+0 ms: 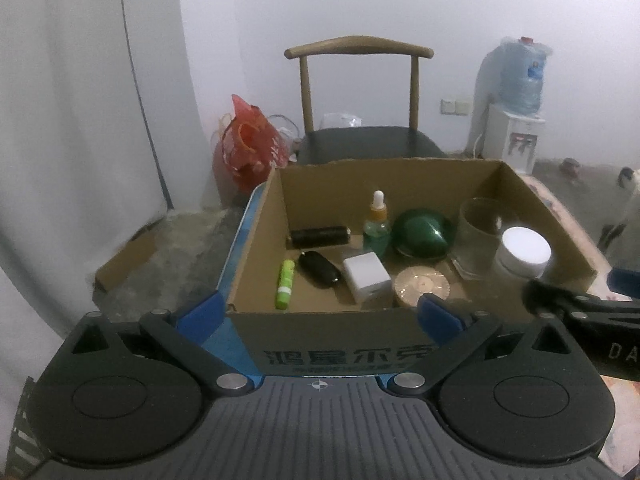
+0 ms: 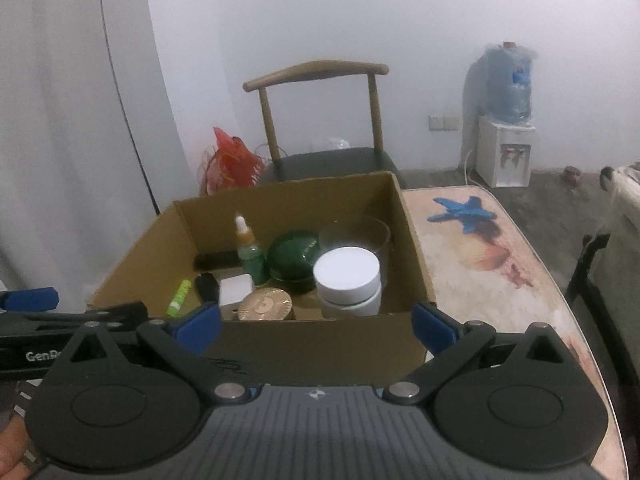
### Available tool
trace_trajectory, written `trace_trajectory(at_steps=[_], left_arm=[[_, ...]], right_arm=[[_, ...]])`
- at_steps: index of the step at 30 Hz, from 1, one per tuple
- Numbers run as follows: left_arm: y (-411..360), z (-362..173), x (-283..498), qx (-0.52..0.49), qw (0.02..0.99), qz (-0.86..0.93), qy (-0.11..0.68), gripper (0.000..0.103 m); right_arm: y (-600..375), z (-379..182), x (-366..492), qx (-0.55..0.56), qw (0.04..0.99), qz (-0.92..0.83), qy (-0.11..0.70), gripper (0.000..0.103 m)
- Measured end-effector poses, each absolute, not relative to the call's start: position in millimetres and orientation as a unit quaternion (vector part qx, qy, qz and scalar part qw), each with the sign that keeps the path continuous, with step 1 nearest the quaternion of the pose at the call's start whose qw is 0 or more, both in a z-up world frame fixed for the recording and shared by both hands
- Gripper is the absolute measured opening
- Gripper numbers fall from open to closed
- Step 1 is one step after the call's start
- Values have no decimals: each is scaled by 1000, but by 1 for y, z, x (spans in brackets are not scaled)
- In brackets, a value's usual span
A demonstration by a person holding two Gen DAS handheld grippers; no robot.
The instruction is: Organize rigid objects
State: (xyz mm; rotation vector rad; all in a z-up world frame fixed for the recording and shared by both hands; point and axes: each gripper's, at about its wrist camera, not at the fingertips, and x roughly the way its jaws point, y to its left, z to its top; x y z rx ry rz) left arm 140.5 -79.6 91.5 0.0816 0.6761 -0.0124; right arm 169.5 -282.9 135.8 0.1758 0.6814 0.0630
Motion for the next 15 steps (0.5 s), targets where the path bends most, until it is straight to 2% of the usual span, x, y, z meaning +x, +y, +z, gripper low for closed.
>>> trace_trajectory(at_steps=[15], left_arm=[[-82,92,140,36,942,-8,333,103]], right_arm=[[-283,134,170,60,939,25,337,103]])
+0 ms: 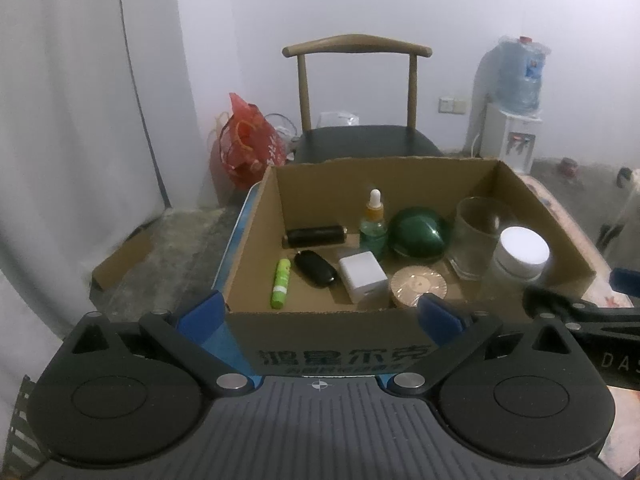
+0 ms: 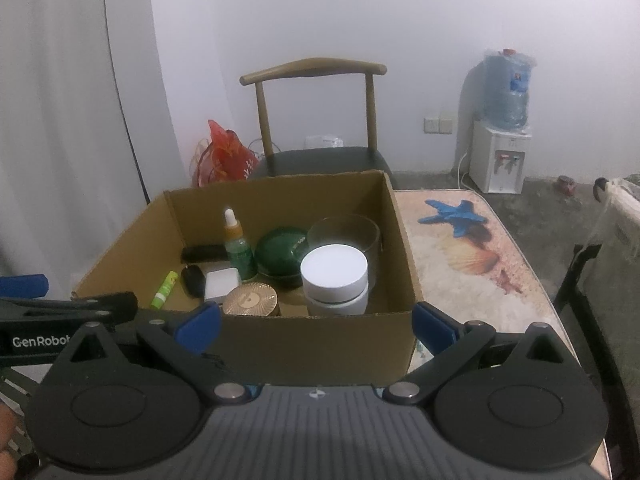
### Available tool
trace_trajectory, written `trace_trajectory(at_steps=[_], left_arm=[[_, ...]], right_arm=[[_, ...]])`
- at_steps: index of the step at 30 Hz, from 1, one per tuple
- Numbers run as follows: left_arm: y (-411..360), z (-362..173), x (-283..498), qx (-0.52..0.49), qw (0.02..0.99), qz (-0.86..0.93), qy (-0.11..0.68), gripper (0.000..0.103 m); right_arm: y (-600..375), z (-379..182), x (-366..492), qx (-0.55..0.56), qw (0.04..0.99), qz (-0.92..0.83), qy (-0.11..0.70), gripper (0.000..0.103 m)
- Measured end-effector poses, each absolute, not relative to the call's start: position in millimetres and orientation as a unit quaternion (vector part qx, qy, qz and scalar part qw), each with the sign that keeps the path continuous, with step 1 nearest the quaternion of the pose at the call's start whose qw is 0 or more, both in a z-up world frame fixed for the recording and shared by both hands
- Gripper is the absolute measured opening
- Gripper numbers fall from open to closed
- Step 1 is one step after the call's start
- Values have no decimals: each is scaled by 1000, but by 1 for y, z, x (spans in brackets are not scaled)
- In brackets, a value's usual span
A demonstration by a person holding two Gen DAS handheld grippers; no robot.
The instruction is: Organize rigid objects
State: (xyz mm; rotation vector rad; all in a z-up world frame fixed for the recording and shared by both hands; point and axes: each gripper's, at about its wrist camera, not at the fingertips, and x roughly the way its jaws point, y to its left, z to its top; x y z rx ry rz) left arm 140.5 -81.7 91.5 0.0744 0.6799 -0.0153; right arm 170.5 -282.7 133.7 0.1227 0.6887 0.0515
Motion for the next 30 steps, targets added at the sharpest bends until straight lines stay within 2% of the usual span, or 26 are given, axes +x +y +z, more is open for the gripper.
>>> trace_trajectory(at_steps=[30], left_arm=[[-81,93,136,39,943,2,330,103]], right_arm=[[-280,134,170,64,937,26,342,103]])
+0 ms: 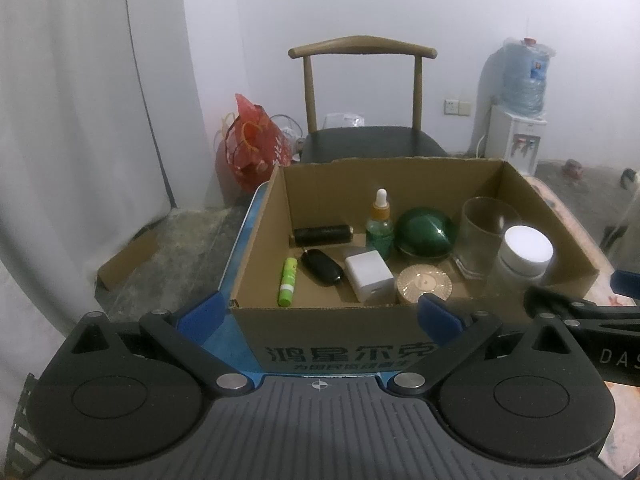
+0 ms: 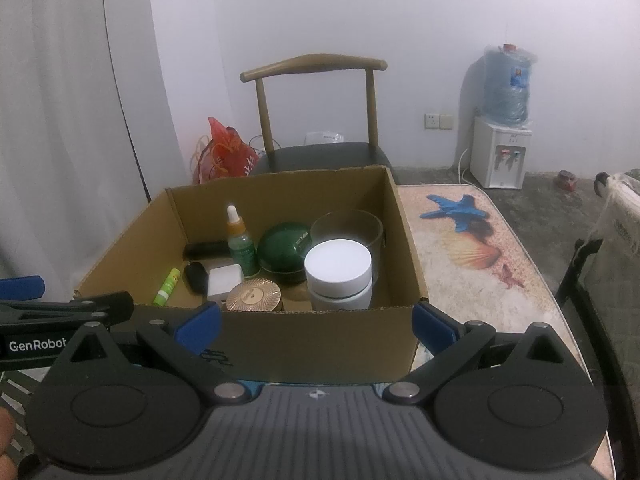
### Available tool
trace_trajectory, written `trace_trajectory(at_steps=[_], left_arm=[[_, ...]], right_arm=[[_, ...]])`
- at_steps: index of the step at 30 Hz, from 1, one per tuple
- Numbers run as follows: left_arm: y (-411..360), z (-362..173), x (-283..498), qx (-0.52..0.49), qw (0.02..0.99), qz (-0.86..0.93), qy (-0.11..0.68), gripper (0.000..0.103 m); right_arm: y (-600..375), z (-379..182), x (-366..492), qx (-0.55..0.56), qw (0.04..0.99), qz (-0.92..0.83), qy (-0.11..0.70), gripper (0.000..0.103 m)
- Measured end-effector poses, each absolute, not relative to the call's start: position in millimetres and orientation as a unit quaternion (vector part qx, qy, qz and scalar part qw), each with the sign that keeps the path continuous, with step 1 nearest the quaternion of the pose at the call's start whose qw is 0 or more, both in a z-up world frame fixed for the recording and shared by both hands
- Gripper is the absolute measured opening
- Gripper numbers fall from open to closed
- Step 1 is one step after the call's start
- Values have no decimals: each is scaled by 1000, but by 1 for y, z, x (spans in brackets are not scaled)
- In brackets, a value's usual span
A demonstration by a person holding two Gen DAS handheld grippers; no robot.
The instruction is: Organize rigid objects
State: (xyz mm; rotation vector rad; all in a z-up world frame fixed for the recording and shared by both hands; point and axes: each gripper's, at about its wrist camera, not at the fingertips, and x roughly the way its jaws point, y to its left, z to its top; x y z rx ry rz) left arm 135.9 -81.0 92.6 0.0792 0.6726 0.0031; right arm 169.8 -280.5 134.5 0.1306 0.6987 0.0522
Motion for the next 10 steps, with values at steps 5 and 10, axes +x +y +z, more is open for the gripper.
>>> trace_trajectory(at_steps=[5,10], left_arm=[[-82,91,135,38,943,4,330,103],[-82,91,135,38,943,3,330,103]], right_arm=[[-280,134,170,64,937,25,342,103],[-280,134,169,64,937,25,342,103]])
